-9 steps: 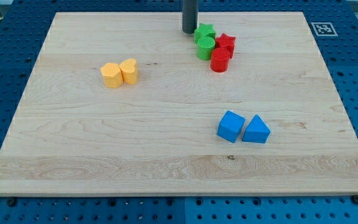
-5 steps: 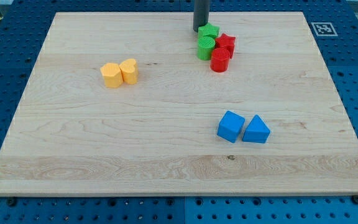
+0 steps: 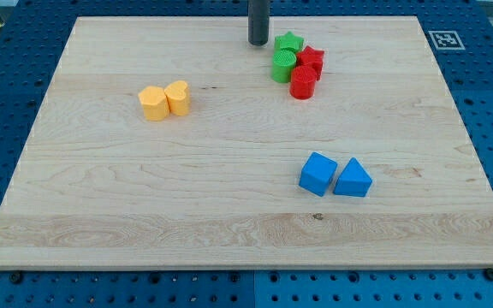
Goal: Move your arm to left of yellow hexagon
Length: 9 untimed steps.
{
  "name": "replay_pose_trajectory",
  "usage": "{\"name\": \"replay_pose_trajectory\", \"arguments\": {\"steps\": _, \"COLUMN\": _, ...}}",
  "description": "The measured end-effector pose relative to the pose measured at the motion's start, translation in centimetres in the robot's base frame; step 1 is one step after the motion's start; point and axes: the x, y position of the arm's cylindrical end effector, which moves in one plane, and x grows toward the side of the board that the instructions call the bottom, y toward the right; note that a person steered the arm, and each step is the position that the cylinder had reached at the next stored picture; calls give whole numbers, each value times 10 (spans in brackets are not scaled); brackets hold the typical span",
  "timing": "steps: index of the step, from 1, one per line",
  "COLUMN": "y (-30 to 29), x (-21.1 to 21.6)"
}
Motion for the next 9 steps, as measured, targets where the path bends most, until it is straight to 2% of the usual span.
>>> {"name": "replay_pose_trajectory", "arguments": {"steps": 4, "y": -76, "x": 8}}
{"name": "replay_pose_trajectory", "arguments": {"steps": 7, "y": -152, "x": 36}}
{"name": "replay_pose_trajectory", "arguments": {"steps": 9, "y": -187, "x": 79}}
